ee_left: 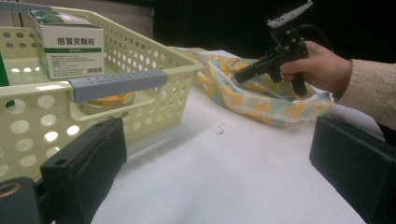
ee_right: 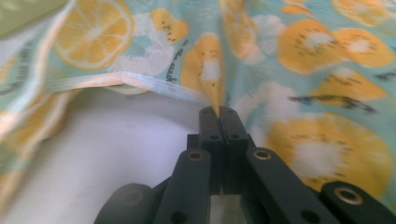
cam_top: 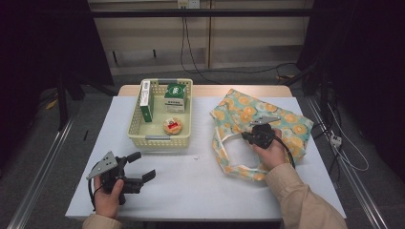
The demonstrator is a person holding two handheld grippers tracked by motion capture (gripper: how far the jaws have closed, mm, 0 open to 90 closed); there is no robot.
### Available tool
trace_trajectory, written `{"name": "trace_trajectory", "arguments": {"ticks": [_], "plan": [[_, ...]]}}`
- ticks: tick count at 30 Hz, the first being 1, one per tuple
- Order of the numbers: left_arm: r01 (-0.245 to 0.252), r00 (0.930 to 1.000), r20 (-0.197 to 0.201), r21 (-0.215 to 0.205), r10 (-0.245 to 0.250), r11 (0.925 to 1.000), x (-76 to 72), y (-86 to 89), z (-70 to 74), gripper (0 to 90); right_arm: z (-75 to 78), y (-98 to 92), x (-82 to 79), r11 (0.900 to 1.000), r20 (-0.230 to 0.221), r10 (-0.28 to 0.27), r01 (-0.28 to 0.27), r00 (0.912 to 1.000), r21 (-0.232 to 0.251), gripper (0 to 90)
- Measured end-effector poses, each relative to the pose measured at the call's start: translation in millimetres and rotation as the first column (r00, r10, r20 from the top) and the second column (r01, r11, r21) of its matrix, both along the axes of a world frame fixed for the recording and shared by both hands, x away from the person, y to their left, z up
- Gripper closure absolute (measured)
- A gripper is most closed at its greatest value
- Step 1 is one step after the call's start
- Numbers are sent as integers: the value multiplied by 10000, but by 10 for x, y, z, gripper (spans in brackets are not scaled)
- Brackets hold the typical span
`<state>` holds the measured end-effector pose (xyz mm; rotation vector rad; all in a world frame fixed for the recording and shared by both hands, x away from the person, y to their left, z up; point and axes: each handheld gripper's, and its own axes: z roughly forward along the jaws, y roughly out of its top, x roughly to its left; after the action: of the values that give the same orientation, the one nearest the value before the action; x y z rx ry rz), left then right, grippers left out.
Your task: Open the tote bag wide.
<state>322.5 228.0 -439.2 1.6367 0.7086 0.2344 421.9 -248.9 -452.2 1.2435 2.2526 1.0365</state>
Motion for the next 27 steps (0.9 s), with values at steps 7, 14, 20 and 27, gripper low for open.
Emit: {"name": "trace_trajectory", "arguments": {"ticks": [7, 14, 20, 27], "plan": [[100, 9999, 25, 62, -100, 9999, -3, -22, 10, 36, 111, 298, -254, 9821, -475, 1779, -1743, 9829, 716, 900], [76, 10000, 24, 72, -76, 9999, -11, -32, 11, 36, 128, 402, -386, 9706, -687, 2277, -2208, 9713, 962, 885], [71, 10000, 28, 95, -71, 9999, -11, -37, 13, 36, 200, 495, -557, 9723, -345, 2206, -2170, 9748, 872, 621], [64, 10000, 36, 96, -65, 9999, -16, -36, 15, 36, 347, 715, -849, 9372, -222, 3351, -3308, 9419, 1111, 567]]}}
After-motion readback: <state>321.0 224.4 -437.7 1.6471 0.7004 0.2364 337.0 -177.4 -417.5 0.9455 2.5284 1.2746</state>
